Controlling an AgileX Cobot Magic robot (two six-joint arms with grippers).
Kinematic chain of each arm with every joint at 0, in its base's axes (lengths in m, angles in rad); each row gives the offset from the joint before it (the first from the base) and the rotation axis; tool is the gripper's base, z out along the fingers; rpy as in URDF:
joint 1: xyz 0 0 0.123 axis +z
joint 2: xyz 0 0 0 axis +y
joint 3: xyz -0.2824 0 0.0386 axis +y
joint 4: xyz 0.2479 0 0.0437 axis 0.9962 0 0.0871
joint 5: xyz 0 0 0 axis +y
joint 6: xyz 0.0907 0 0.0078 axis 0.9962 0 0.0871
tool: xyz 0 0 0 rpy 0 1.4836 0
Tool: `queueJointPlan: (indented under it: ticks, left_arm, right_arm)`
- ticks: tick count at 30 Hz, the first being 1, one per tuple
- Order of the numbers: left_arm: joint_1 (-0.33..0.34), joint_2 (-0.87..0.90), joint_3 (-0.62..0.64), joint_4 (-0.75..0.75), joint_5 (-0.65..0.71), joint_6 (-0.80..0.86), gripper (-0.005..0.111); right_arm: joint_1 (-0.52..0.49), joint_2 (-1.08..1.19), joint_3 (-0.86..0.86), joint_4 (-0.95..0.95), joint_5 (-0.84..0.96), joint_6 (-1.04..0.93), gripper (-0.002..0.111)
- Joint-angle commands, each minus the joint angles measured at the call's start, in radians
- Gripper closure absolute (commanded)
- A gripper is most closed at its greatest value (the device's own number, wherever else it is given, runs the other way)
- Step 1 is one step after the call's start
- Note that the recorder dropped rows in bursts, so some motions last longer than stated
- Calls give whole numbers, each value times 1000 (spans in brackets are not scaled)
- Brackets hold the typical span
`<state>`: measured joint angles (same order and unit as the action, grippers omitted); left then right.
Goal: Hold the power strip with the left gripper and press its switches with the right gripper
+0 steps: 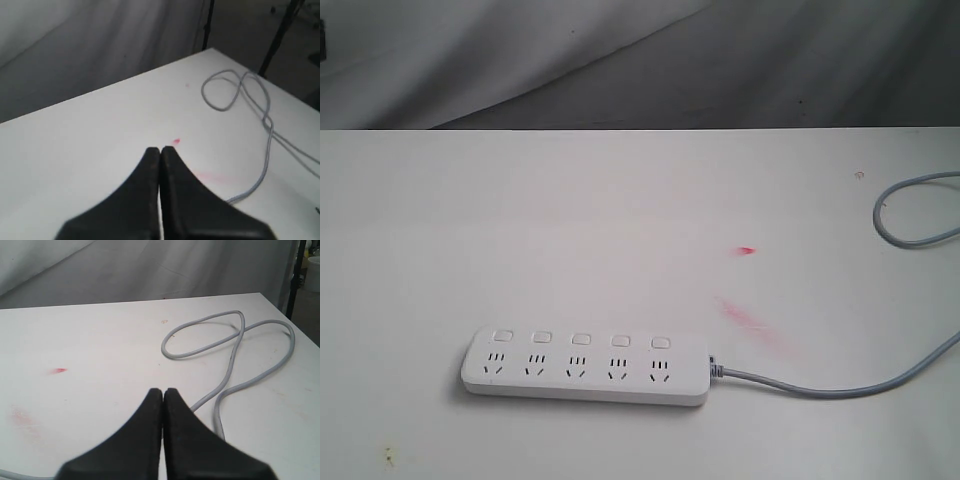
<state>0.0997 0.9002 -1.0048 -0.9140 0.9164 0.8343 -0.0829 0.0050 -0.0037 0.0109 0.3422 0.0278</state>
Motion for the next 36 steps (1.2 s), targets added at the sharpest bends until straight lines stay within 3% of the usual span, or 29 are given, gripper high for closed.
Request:
queueJointPlan:
  ticks: [1, 6, 10, 15, 25, 31, 36]
  left_arm:
    - [-6, -109, -1, -14, -2, -64, 106]
    - [-6, -196, -1, -14, -7, -64, 106]
    - [-6, -241, -1, 45, -94, -117, 106]
    - [-6, -283, 1, 381, -241, -550, 106]
    - [-6, -363, 10, 743, -269, -821, 106]
    - [-6, -428, 140, 754, -364, -828, 106]
    - [-6, -484, 321, 757, -443, -827, 106]
  right_arm:
    - [-8, -5, 4, -11, -5, 2, 108]
    - [-8, -5, 4, -11, -5, 2, 108]
    - [-8, -5, 4, -11, -5, 2, 108]
    - [-8, -5, 4, -11, -5, 2, 108]
    - [-8, -5, 4, -11, -5, 2, 108]
    - [-8, -5, 4, -11, -5, 2, 108]
    - [-8, -5, 4, -11, -5, 2, 108]
